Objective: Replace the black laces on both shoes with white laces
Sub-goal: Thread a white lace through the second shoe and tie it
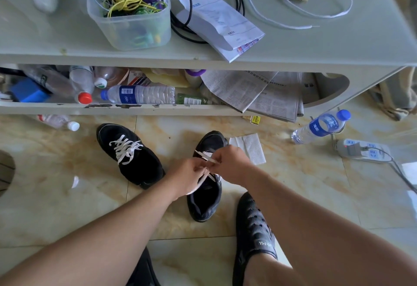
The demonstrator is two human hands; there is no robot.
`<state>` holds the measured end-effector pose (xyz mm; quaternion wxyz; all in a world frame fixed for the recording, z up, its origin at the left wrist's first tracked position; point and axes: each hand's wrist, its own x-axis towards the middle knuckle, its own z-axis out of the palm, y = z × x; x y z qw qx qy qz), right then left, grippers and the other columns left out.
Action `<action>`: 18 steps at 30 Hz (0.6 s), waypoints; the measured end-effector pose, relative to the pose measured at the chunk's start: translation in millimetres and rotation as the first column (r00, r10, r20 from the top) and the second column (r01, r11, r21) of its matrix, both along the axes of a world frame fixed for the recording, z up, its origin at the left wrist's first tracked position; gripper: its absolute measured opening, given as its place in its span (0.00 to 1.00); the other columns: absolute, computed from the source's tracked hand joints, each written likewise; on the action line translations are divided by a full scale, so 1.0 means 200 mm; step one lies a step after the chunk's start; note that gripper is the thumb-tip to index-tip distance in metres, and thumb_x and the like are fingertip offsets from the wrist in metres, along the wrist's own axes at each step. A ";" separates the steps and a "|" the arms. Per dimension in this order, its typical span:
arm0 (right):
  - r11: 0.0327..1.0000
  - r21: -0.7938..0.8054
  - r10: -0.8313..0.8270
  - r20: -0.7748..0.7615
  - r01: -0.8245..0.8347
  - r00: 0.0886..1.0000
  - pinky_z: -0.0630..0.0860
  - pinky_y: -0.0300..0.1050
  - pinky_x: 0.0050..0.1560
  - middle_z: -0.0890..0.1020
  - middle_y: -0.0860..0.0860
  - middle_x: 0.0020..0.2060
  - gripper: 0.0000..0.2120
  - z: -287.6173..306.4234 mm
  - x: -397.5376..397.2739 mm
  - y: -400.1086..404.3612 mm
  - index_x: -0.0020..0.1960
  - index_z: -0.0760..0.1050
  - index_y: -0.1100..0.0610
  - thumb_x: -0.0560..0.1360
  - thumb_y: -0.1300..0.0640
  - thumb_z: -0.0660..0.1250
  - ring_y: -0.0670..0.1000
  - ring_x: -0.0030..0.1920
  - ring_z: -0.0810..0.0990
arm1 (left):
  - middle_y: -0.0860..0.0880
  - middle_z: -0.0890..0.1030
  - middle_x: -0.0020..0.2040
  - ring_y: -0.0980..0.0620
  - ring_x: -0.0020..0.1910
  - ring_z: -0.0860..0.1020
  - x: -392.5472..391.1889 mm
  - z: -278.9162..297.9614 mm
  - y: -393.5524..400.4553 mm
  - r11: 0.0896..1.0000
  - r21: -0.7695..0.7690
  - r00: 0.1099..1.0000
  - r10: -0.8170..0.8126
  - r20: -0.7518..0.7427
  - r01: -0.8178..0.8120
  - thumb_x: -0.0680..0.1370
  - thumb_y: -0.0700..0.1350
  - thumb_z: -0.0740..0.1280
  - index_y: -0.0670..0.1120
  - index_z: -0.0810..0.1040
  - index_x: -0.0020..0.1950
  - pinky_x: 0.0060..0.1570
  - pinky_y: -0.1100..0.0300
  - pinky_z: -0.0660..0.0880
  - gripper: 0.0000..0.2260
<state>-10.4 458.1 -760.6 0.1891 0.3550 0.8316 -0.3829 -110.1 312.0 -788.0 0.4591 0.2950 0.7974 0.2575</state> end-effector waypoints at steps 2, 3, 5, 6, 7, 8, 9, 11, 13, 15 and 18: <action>0.983 0.151 0.113 -0.040 -0.106 0.993 0.80 0.49 0.40 0.83 0.51 0.40 0.04 0.01 -0.02 -0.01 0.44 0.83 0.52 0.77 0.55 0.70 0.54 0.42 0.79 | 0.53 0.85 0.41 0.61 0.31 0.78 0.02 0.00 0.01 0.989 0.038 0.983 0.139 0.119 -0.144 0.87 0.51 0.61 0.53 0.86 0.57 0.35 0.61 0.73 0.12; 0.970 0.211 0.137 -0.069 -0.119 0.988 0.81 0.51 0.41 0.82 0.51 0.41 0.06 0.00 -0.02 -0.02 0.44 0.83 0.52 0.76 0.59 0.68 0.55 0.43 0.79 | 0.52 0.85 0.40 0.62 0.26 0.73 0.02 0.00 0.02 0.970 0.020 0.955 0.234 0.180 -0.242 0.87 0.52 0.60 0.54 0.85 0.56 0.31 0.61 0.70 0.13; 0.939 0.313 0.187 -0.125 -0.140 0.974 0.80 0.51 0.38 0.80 0.50 0.42 0.07 -0.01 -0.01 -0.05 0.45 0.81 0.53 0.74 0.63 0.66 0.56 0.43 0.79 | 0.49 0.88 0.46 0.59 0.20 0.65 0.03 0.00 0.04 0.916 -0.088 0.861 0.397 0.317 -0.390 0.88 0.51 0.58 0.55 0.83 0.56 0.27 0.63 0.64 0.13; 0.928 0.345 0.200 -0.156 -0.137 0.967 0.80 0.51 0.37 0.79 0.50 0.42 0.06 -0.02 -0.01 -0.07 0.45 0.81 0.54 0.74 0.63 0.67 0.56 0.43 0.79 | 0.48 0.88 0.47 0.57 0.20 0.63 0.03 0.01 0.04 0.901 -0.141 0.823 0.433 0.369 -0.411 0.88 0.51 0.57 0.56 0.81 0.58 0.27 0.63 0.61 0.12; 0.923 0.365 0.201 -0.184 -0.123 0.962 0.80 0.51 0.36 0.79 0.50 0.42 0.06 -0.04 0.00 -0.08 0.45 0.81 0.55 0.73 0.63 0.67 0.56 0.42 0.79 | 0.48 0.88 0.46 0.56 0.21 0.61 0.03 0.01 0.04 0.906 -0.177 0.813 0.423 0.400 -0.385 0.88 0.51 0.56 0.58 0.79 0.59 0.27 0.64 0.61 0.12; 0.922 0.372 0.193 -0.203 -0.107 0.960 0.79 0.50 0.35 0.79 0.49 0.42 0.05 -0.04 0.00 -0.09 0.46 0.81 0.54 0.74 0.62 0.67 0.55 0.42 0.79 | 0.49 0.88 0.43 0.55 0.22 0.61 0.03 0.02 0.03 0.925 -0.192 0.820 0.381 0.427 -0.329 0.88 0.50 0.55 0.63 0.77 0.60 0.27 0.64 0.63 0.12; 0.923 0.373 0.190 -0.214 -0.100 0.958 0.78 0.49 0.35 0.80 0.49 0.42 0.06 -0.06 0.00 -0.10 0.46 0.81 0.53 0.74 0.62 0.68 0.55 0.42 0.78 | 0.51 0.87 0.40 0.55 0.23 0.61 0.03 0.02 0.02 0.941 -0.199 0.830 0.337 0.446 -0.275 0.88 0.49 0.55 0.66 0.75 0.59 0.27 0.63 0.66 0.13; 0.933 0.348 0.181 -0.237 -0.090 0.955 0.77 0.49 0.36 0.80 0.48 0.43 0.06 -0.06 0.01 -0.11 0.48 0.82 0.52 0.74 0.61 0.68 0.55 0.43 0.78 | 0.53 0.87 0.41 0.54 0.25 0.63 0.03 0.01 0.01 0.951 -0.201 0.818 0.307 0.486 -0.237 0.89 0.48 0.56 0.65 0.74 0.58 0.30 0.61 0.72 0.12; 0.947 0.314 0.157 -0.281 -0.064 0.947 0.74 0.47 0.36 0.81 0.48 0.42 0.07 -0.06 0.01 -0.11 0.47 0.83 0.52 0.73 0.61 0.70 0.54 0.43 0.78 | 0.53 0.88 0.43 0.54 0.25 0.66 0.03 0.00 0.00 0.943 -0.190 0.794 0.331 0.510 -0.272 0.88 0.48 0.58 0.56 0.77 0.60 0.33 0.60 0.75 0.09; 0.963 0.268 0.113 -0.277 -0.036 0.954 0.69 0.43 0.35 0.81 0.46 0.38 0.05 -0.05 0.00 -0.10 0.46 0.83 0.51 0.73 0.60 0.71 0.51 0.41 0.77 | 0.52 0.88 0.44 0.54 0.26 0.71 0.02 -0.02 0.00 0.938 -0.135 0.803 0.345 0.486 -0.321 0.88 0.48 0.60 0.49 0.80 0.59 0.35 0.59 0.76 0.09; 0.991 0.049 -0.116 -0.196 0.128 0.974 0.71 0.42 0.34 0.81 0.45 0.35 0.05 -0.04 -0.02 -0.07 0.43 0.83 0.45 0.77 0.54 0.73 0.47 0.37 0.77 | 0.49 0.86 0.45 0.51 0.36 0.81 -0.02 -0.07 -0.01 0.921 0.031 0.908 0.376 0.186 -0.388 0.87 0.50 0.62 0.50 0.80 0.51 0.42 0.56 0.74 0.10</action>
